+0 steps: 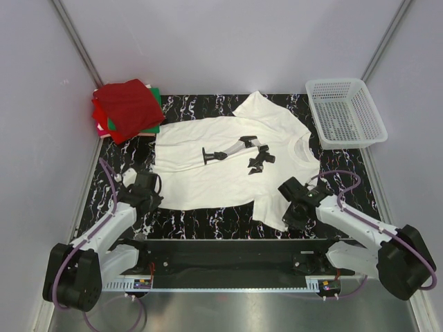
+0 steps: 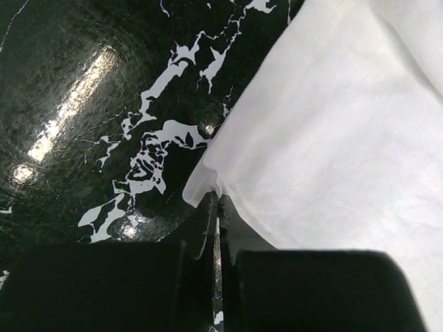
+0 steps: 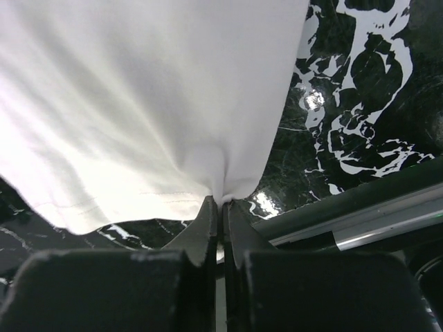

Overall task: Fold and stack the t-shirts
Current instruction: Fold the tshirt

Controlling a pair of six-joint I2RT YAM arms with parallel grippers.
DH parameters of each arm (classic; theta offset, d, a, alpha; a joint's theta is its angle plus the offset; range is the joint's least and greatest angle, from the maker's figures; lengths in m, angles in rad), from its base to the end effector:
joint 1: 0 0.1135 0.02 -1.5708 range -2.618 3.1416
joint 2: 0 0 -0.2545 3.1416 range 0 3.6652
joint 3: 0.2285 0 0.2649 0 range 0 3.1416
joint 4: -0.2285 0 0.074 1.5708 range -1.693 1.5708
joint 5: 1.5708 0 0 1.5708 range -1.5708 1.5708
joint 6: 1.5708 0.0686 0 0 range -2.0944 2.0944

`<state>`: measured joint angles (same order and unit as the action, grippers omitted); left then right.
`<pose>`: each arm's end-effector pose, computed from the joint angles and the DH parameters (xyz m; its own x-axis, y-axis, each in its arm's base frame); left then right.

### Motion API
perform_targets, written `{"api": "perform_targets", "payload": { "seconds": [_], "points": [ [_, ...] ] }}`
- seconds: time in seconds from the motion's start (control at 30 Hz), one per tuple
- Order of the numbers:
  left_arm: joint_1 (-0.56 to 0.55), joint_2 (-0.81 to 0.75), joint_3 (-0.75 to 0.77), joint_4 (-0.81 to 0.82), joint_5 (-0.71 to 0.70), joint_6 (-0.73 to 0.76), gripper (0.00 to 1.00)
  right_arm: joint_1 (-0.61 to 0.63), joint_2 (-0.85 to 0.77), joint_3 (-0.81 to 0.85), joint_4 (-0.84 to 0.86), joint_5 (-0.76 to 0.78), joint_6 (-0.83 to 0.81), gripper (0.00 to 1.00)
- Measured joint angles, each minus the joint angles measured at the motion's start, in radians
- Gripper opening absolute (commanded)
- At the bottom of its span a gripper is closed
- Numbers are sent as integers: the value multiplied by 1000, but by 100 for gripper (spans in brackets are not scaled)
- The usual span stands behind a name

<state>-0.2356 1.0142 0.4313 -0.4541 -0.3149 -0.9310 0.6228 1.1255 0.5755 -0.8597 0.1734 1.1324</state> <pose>0.2041 -0.0272 0.1178 -0.5549 -0.6512 -0.5177 -0.6305 0.7352 -0.2490 0.1567 0.0980 0.1197 -0.8402 0.4946 -0.2223 0.4916 0.8678 0.0729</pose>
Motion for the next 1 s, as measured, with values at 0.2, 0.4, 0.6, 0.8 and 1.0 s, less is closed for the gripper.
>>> {"api": "perform_targets", "payload": {
  "seconds": [0.2,0.4,0.6,0.8,1.0],
  "points": [
    [-47,-142,0,-77,-6,-5,0,0,-169,14,-66,3,-3,0],
    [-53,-268,14,-186,-2,-17,0,0,-318,106,-176,21,-2,0],
    [-116,-356,31,-317,10,-73,0,0,-414,177,-276,45,-2,0],
    [-191,-426,109,-478,26,-150,0,0,-523,204,-352,51,0,0],
    [-195,-513,239,-639,15,-180,0,0,-573,206,-390,39,2,0]
  ]
}}
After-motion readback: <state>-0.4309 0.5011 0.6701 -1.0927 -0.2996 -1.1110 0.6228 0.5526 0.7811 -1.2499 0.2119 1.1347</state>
